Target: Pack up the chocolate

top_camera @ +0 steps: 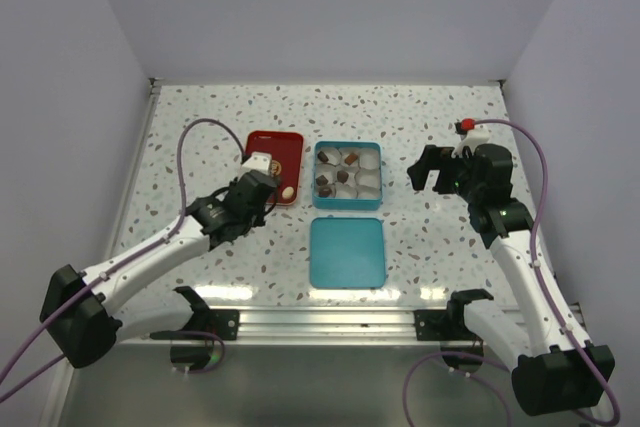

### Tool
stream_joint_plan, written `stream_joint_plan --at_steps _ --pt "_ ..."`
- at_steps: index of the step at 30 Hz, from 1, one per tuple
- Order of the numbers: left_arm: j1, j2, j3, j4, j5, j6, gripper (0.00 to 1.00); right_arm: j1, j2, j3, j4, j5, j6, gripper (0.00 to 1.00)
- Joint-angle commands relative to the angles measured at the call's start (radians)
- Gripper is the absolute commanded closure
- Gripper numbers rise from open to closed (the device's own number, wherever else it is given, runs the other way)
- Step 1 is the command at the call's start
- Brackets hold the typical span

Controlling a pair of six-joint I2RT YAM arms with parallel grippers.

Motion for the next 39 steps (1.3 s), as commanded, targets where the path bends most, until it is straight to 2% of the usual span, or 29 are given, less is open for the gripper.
stream_joint_plan --at_steps 1,6,10,22,30,39 --pt "0.007 -0.030 0.107 0.036 -0.017 0.045 0.72 0.000 -0.007 0.005 0.011 -0.009 -0.001 0.01" --pt "0.007 0.043 0.230 0.058 -0.031 0.105 0.73 -0.003 -0.008 0.004 0.011 -0.009 -0.003 0.01" --pt "-0.011 0.121 0.304 0.134 0.037 0.130 0.73 -0.002 -0.005 0.005 0.011 -0.006 -0.003 0.01" --pt "-0.185 0.434 0.577 0.230 0.129 0.164 0.73 -0.003 -0.005 0.005 0.014 -0.004 -0.004 0.01" --pt "-0.215 0.548 0.635 0.265 0.175 0.165 0.73 -0.002 -0.010 0.005 0.011 -0.006 -0.004 0.01" --pt "-0.221 0.579 0.631 0.263 0.124 0.161 0.74 -0.002 -0.012 0.004 0.016 -0.013 -0.003 0.01"
